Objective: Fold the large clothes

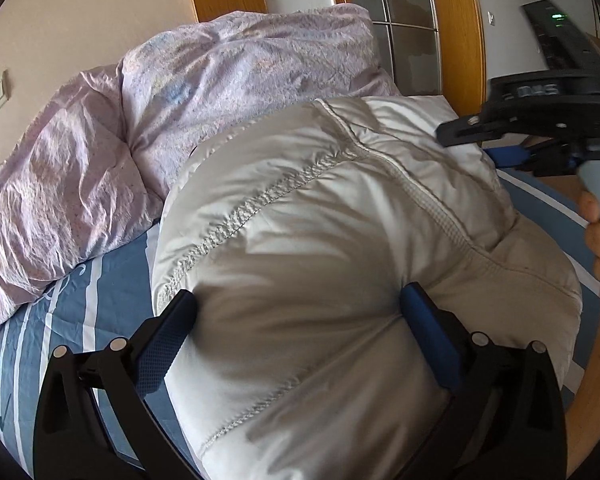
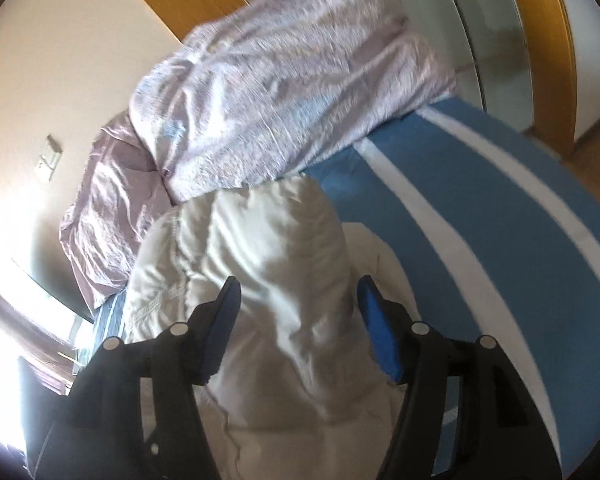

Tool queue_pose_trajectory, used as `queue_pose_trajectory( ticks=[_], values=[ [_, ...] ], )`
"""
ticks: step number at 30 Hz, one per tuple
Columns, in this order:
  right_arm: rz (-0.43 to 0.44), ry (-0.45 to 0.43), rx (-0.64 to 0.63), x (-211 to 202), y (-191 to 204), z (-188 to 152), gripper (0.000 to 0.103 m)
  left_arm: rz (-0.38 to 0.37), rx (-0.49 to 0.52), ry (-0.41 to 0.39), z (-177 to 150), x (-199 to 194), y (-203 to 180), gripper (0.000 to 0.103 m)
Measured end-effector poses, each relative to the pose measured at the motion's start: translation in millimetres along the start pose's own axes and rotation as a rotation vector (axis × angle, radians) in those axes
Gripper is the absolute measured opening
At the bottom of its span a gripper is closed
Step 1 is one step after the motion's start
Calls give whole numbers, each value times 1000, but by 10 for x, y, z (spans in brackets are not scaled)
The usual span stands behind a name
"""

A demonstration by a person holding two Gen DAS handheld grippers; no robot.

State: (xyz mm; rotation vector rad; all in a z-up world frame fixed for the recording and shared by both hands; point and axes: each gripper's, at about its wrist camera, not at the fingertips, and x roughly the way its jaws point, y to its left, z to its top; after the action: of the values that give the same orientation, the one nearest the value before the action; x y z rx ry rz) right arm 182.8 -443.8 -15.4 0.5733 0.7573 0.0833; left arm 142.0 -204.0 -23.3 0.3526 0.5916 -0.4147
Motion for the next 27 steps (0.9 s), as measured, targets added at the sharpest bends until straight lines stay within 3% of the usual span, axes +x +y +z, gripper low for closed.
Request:
queue_pose_trajectory(
  ticks=[2, 7, 18, 21, 23, 27],
  values=[
    [-17, 33, 20, 135, -27, -22, 49, 3, -1, -8, -10, -6, -14, 102],
    [-62, 40, 22, 308, -45, -115, 38, -2, -3, -18, -6, 9, -29, 102],
    [-47, 40, 43, 547, -260, -215, 39, 19, 9, -43, 20, 61, -97, 102],
    [-48, 66, 7, 517, -209, -179, 49, -32, -36, -10, 59, -67, 46, 102],
    [-61, 87, 0, 476, -201, -149, 70, -94, -135, -16, 59, -250, 308, 102],
    [-47, 122, -6, 252, -241, -91, 96, -172, -322, 7, 25, -361, 924, 102]
  ],
)
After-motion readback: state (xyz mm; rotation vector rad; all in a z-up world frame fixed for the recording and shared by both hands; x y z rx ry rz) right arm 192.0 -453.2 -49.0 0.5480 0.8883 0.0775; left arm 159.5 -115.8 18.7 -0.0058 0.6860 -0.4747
